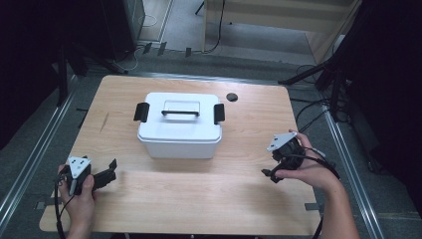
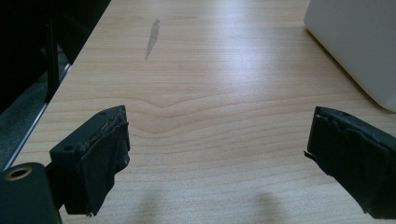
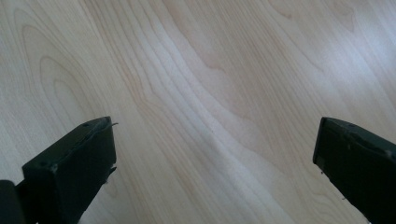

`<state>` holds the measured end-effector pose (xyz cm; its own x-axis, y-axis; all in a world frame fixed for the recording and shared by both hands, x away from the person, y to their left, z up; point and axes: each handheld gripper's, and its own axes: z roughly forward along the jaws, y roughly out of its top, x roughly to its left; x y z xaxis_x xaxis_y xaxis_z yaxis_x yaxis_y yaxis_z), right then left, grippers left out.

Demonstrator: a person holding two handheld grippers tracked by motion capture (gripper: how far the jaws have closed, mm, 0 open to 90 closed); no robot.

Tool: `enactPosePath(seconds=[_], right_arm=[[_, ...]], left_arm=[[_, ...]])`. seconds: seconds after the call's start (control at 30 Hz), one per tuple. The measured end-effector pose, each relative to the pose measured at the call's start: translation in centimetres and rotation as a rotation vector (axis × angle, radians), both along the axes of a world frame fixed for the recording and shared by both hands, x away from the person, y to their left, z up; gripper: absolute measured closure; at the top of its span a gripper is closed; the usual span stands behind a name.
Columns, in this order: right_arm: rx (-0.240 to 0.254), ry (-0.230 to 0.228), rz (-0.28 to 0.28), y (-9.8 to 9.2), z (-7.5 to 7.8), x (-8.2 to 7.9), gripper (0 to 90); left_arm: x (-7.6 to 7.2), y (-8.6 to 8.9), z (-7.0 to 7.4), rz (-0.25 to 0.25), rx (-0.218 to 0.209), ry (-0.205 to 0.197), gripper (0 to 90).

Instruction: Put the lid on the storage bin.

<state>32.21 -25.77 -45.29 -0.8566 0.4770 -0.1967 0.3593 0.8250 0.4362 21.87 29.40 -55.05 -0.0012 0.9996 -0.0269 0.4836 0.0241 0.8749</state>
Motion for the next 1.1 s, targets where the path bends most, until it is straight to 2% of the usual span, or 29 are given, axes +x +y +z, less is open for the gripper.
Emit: enactPosePath(seconds=[0.23,0.4,0.7,0.87,0.93,1.0,1.07,1.1], right_arm=[[0.088,-0.014,-0.038,-1.8,-1.4,-1.7,0.0],[0.109,-0.009,-0.047,-2.7,-2.7,-2.7,0.0],[0.185,-0.013,-0.081,-4.4,-5.2,-4.8,0.0],[0.251,-0.031,-0.109,-5.7,-6.4,-6.3,0.0],[0.290,-0.053,-0.128,-6.1,-7.1,-7.1,0.0],[0.309,-0.066,-0.145,-6.3,-7.5,-7.6,0.0],[0.350,-0.092,-0.174,-6.6,-8.1,-8.2,0.0],[0.387,-0.100,-0.195,-6.8,-8.3,-8.5,0.0]], left_arm=[[0.0,-0.1,0.0,-0.001,0.008,0.000,6.3],[0.0,-0.1,0.0,0.000,0.011,-0.001,6.3],[0.0,-0.3,0.0,-0.002,0.029,0.000,6.4],[0.0,-0.4,0.0,-0.002,0.035,-0.003,6.4],[0.0,-0.4,0.0,-0.006,0.038,-0.002,6.4],[0.0,-0.5,0.0,-0.007,0.045,0.002,6.3],[0.0,-0.5,0.0,-0.007,0.044,0.003,6.4],[0.0,-0.5,0.0,-0.006,0.044,0.004,6.4]])
